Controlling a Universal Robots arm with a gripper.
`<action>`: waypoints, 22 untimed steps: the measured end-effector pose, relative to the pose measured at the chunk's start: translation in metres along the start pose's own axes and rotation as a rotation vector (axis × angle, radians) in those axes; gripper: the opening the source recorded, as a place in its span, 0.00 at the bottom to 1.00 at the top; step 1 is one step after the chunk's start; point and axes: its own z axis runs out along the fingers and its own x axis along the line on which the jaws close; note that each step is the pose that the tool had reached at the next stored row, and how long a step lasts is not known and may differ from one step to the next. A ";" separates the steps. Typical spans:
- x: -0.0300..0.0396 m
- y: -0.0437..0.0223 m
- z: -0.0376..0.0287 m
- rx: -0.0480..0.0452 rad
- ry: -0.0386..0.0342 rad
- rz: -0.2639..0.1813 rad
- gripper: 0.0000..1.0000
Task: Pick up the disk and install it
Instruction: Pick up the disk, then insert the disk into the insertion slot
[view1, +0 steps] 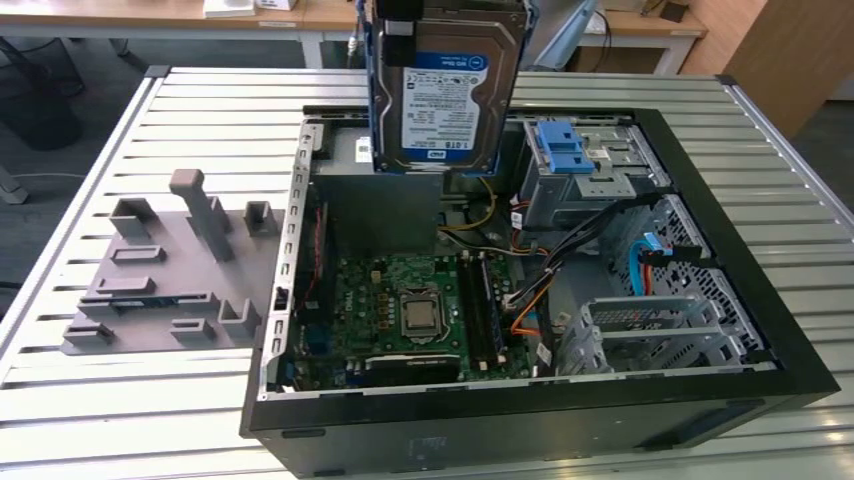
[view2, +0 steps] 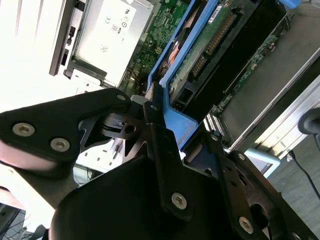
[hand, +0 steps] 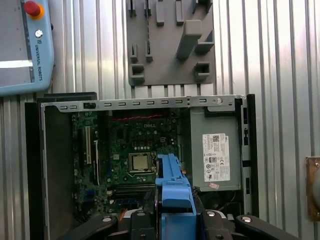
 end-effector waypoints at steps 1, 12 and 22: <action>-0.0001 -0.0018 0.0001 0.0000 -0.0001 0.000 0.36; -0.0012 -0.0249 0.0010 0.0001 -0.0001 0.005 0.36; -0.0009 -0.0291 0.0009 0.0001 -0.0001 0.005 0.36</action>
